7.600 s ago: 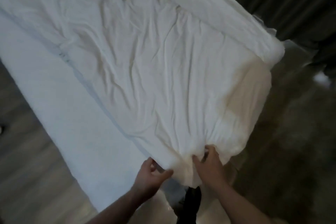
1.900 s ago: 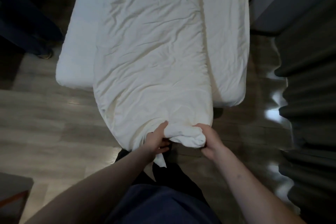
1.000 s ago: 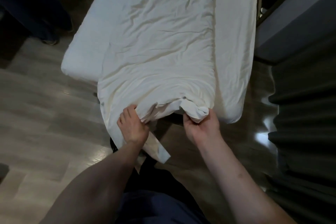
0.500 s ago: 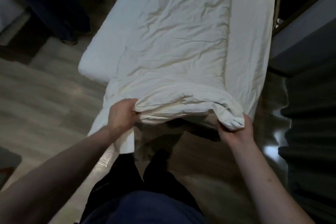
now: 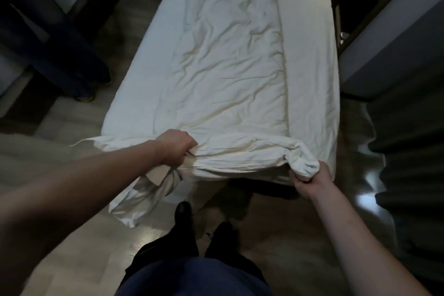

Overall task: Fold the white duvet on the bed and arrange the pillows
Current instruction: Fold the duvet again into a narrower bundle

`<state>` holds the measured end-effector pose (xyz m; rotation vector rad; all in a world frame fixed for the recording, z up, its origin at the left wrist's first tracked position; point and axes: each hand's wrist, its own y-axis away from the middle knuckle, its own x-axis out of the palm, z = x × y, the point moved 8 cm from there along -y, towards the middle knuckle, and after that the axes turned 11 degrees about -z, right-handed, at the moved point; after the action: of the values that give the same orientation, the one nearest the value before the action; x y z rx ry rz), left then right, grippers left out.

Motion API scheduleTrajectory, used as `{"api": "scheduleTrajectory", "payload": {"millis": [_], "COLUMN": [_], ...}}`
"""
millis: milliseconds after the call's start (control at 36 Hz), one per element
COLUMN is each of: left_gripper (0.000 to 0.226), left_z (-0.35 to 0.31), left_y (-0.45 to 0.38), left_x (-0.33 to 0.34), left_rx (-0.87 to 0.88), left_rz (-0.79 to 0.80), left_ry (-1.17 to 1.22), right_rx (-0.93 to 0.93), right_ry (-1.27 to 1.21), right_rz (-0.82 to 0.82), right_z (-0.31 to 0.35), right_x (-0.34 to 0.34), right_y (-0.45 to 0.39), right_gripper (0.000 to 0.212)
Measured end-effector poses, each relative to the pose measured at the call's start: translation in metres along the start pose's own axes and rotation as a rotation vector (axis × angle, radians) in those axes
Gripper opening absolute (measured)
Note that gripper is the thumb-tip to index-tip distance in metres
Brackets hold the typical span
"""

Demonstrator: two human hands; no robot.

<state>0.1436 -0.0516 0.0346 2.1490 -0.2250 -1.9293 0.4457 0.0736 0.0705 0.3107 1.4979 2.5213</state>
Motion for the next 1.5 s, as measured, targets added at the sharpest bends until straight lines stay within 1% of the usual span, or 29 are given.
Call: {"api": "scheduleTrajectory", "payload": {"millis": [83, 167, 222, 306, 389, 472, 528, 556, 694, 750, 806, 833, 889, 944, 1000, 1056, 1111, 1167, 1194, 1222, 1306, 1333, 1361, 1417, 1472, 1500], "left_gripper": [0.020, 0.030, 0.029, 0.034, 0.032, 0.032, 0.023, 0.019, 0.019, 0.017, 0.019, 0.023, 0.031, 0.034, 0.037, 0.049, 0.058, 0.058, 0.061, 0.065, 0.084, 0.087, 0.088, 0.089, 0.095, 0.098], "left_z": [0.008, 0.022, 0.035, 0.053, 0.071, 0.094, 0.103, 0.105, 0.112, 0.117, 0.121, 0.124, 0.134, 0.144, 0.154, 0.169, 0.184, 0.197, 0.204, 0.209, 0.228, 0.233, 0.237, 0.246, 0.253, 0.257], "left_y": [-0.021, -0.049, -0.069, -0.101, -0.138, -0.180, -0.209, -0.225, -0.299, -0.330, -0.362, -0.376, -0.401, -0.421, -0.432, -0.428, -0.409, -0.379, -0.364, -0.349, -0.314, -0.308, -0.307, -0.318, -0.341, -0.353], "left_x": [-0.011, -0.021, -0.030, -0.046, -0.059, -0.072, -0.084, -0.090, -0.117, -0.125, -0.135, -0.141, -0.146, -0.143, -0.133, -0.122, -0.110, -0.093, -0.083, -0.071, -0.036, -0.030, -0.029, -0.037, -0.045, -0.048], "left_rx": [0.058, 0.098, 0.096, 0.064, 0.042, 0.046, 0.073, 0.086, 0.119, 0.103, 0.095, 0.092, 0.048, -0.016, -0.118, -0.274, -0.387, -0.438, -0.446, -0.448, -0.444, -0.433, -0.418, -0.375, -0.317, -0.305], "left_rz": [0.036, 0.109, 0.154, 0.217, 0.265, 0.243, 0.215, 0.205, 0.214, 0.206, 0.157, 0.117, 0.068, 0.036, -0.035, -0.208, -0.389, -0.469, -0.465, -0.433, -0.259, -0.230, -0.235, -0.298, -0.313, -0.276], "left_ry": [0.024, 0.023, 0.005, -0.022, -0.070, -0.184, -0.262, -0.282, -0.397, -0.418, -0.438, -0.449, -0.428, -0.357, -0.204, 0.063, 0.263, 0.317, 0.318, 0.306, 0.238, 0.219, 0.212, 0.221, 0.207, 0.181], "right_rx": [-0.013, -0.061, -0.092, -0.121, -0.145, -0.220, -0.314, -0.355, -0.548, -0.609, -0.658, -0.671, -0.653, -0.605, -0.521, -0.465, -0.492, -0.555, -0.556, -0.536, -0.497, -0.477, -0.445, -0.393, -0.365, -0.372], "right_ry": [-0.005, 0.039, 0.055, 0.067, 0.095, 0.240, 0.378, 0.431, 0.677, 0.769, 0.845, 0.870, 0.906, 0.936, 1.037, 1.177, 1.396, 1.564, 1.573, 1.538, 1.297, 1.236, 1.173, 1.083, 1.090, 1.085], "right_rz": [0.017, -0.026, -0.066, -0.107, -0.123, -0.129, -0.156, -0.166, -0.260, -0.311, -0.373, -0.391, -0.396, -0.365, -0.299, -0.231, -0.205, -0.198, -0.209, -0.227, -0.252, -0.252, -0.256, -0.274, -0.307, -0.316], "right_z": [0.009, 0.026, 0.040, 0.060, 0.084, 0.111, 0.131, 0.141, 0.203, 0.230, 0.253, 0.263, 0.276, 0.282, 0.278, 0.269, 0.262, 0.252, 0.246, 0.239, 0.220, 0.213, 0.207, 0.198, 0.192, 0.192], "right_x": [0.019, 0.033, 0.041, 0.056, 0.077, 0.108, 0.124, 0.133, 0.168, 0.180, 0.189, 0.195, 0.209, 0.224, 0.238, 0.246, 0.249, 0.251, 0.249, 0.246, 0.241, 0.241, 0.240, 0.235, 0.229, 0.226], "right_y": [-0.006, -0.023, -0.036, -0.051, -0.070, -0.092, -0.112, -0.124, -0.172, -0.191, -0.211, -0.221, -0.243, -0.263, -0.282, -0.297, -0.307, -0.314, -0.319, -0.324, -0.334, -0.338, -0.342, -0.351, -0.359, -0.362], "right_gripper": [0.030, 0.024, 0.027, 0.045, 0.045, 0.042, 0.033, 0.033, 0.049, 0.060, 0.073, 0.076, 0.075, 0.074, 0.067, 0.066, 0.073, 0.070, 0.069, 0.073, 0.100, 0.108, 0.115, 0.124, 0.125, 0.120]}}
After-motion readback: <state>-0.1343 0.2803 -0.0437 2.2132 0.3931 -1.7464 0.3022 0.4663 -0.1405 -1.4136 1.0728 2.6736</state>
